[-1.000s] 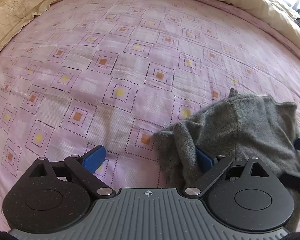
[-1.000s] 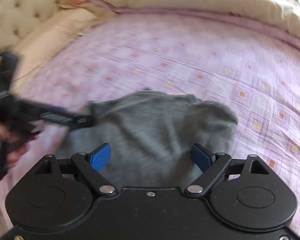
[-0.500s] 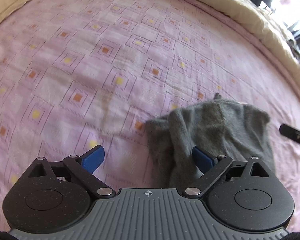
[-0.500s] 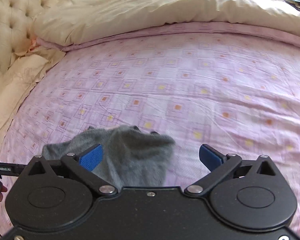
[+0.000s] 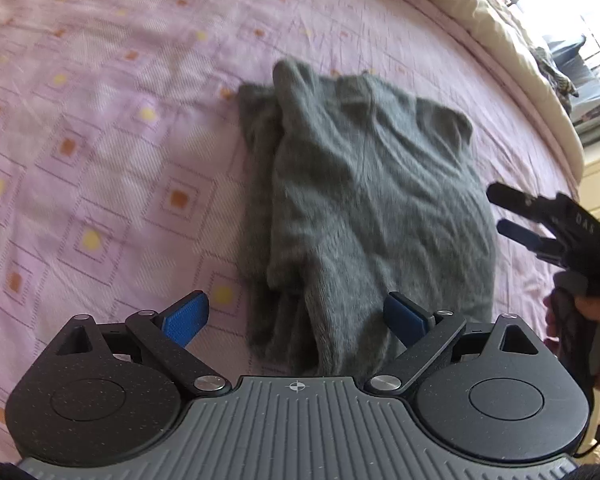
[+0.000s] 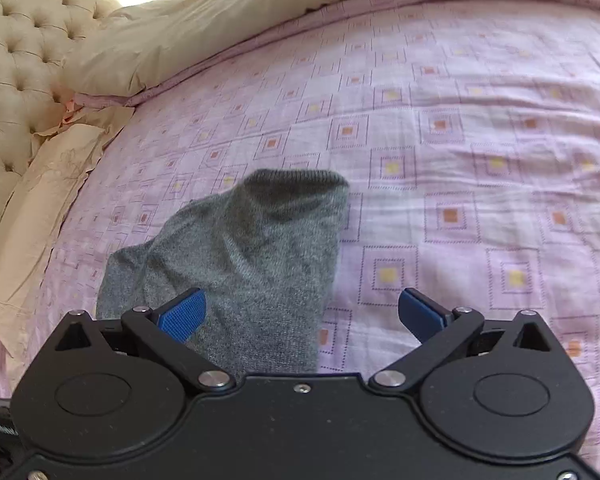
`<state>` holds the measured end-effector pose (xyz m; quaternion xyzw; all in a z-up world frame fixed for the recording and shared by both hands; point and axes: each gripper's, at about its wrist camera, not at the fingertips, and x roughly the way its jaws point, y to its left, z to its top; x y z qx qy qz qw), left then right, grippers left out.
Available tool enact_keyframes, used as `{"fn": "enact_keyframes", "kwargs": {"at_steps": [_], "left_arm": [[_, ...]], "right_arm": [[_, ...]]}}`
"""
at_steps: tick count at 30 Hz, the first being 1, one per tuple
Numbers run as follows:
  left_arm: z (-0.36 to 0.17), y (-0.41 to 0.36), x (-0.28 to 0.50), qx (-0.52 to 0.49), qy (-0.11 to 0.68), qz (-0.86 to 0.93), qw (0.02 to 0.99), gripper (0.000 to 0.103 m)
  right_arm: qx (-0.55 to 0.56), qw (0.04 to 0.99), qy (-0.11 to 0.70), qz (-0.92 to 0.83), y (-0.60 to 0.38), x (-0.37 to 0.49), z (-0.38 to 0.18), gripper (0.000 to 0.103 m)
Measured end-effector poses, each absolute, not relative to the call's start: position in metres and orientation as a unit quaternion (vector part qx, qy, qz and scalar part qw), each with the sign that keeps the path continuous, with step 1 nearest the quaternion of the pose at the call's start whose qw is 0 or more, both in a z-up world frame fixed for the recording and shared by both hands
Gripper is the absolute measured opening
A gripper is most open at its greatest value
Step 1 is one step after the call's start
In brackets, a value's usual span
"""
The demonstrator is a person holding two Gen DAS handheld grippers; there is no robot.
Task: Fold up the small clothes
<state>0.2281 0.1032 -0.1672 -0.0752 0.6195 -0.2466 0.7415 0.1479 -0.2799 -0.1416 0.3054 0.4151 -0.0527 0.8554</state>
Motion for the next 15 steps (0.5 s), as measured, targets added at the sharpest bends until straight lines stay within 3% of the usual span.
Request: {"fn": "enact_keyframes", "kwargs": {"at_steps": [15], "left_arm": [[-0.186,0.063,0.24,-0.079,0.6,-0.328,0.726,0.101]], "right_arm": [[0.351,0.837,0.42,0.006,-0.279,0.184,-0.158,0.103]]}}
